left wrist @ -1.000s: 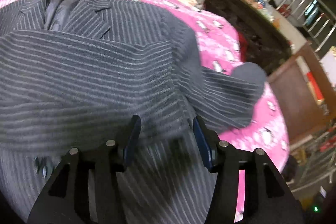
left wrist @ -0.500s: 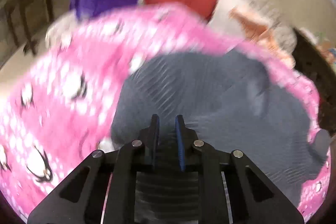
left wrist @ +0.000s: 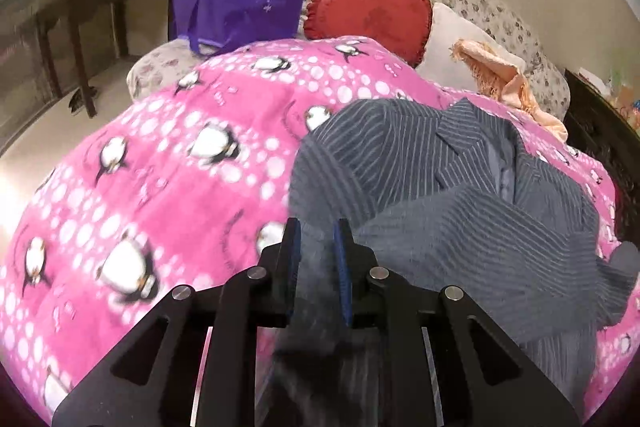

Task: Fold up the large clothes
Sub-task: 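Move the right gripper over the jacket toward the other sleeve, then grasp the other sleeve cuff with the right gripper and lift it, then lay the held sleeve across the jacket front and open the right gripper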

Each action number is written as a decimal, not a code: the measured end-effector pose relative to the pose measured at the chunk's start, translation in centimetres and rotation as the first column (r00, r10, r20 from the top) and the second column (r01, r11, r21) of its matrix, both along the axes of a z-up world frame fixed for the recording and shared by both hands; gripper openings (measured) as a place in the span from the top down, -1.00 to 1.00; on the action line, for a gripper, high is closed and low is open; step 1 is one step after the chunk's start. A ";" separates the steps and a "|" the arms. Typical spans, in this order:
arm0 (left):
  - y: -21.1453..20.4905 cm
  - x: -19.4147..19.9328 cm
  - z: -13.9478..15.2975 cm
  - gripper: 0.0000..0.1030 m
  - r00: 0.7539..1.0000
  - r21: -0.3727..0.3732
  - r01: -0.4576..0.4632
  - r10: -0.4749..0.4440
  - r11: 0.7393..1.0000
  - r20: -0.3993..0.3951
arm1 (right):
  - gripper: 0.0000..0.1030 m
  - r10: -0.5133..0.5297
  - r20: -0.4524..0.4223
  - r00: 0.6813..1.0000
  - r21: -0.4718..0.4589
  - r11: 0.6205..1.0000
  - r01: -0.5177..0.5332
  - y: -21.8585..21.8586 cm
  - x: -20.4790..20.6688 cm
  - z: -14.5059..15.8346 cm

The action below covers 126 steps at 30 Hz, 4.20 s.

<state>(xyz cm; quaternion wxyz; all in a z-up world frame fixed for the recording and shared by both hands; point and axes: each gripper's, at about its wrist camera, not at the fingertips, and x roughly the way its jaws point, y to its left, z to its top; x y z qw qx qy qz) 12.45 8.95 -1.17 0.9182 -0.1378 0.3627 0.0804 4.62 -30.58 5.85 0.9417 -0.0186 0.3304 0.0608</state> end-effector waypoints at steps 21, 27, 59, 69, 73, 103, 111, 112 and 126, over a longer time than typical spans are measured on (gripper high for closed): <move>5.4 -8.1 -4.4 0.65 0.982 0.026 -0.140 0.143 0.990 -0.121 | -0.44 -0.037 -0.021 0.999 0.043 0.998 0.038 -9.2 9.2 -0.8; 5.3 -7.8 -5.8 -0.18 0.984 0.001 -0.115 0.114 0.993 -0.135 | -0.44 -0.457 -0.148 0.877 0.188 0.858 0.479 -30.0 9.2 0.5; 5.3 -8.2 -1.7 -0.68 0.978 0.140 -0.163 0.178 0.977 -0.107 | 0.89 -0.439 -0.067 0.896 0.504 0.760 0.410 -32.8 -5.6 7.8; 8.7 -11.4 -5.5 -0.69 0.911 0.273 -0.286 0.349 0.918 -0.221 | 0.89 -0.268 -0.058 0.962 0.493 0.830 0.261 -17.6 0.1 9.6; 9.3 -13.2 -5.4 -0.69 0.904 0.258 -0.343 0.392 0.903 -0.173 | 0.89 -0.104 0.028 0.994 0.495 0.866 0.076 -4.6 3.5 12.0; 10.0 -13.7 -6.1 -0.69 0.913 0.193 -0.348 0.378 0.918 -0.153 | -0.02 0.449 -0.192 0.872 0.120 0.893 -0.434 15.9 -0.2 -5.1; 9.4 -13.4 -5.3 -0.69 0.911 0.239 -0.339 0.381 0.910 -0.156 | -0.02 0.220 -0.193 0.956 0.079 0.975 -0.209 2.6 7.7 -3.8; 9.2 -13.4 -4.2 -0.69 0.916 0.245 -0.335 0.375 0.910 -0.141 | -0.02 0.231 -0.220 0.948 0.075 0.973 -0.220 2.8 8.2 -4.8; -4.5 -0.3 2.3 -0.55 0.999 0.134 0.054 -0.053 0.990 -0.012 | -0.02 0.136 -0.139 0.981 0.105 0.987 -0.122 -1.5 5.3 -4.2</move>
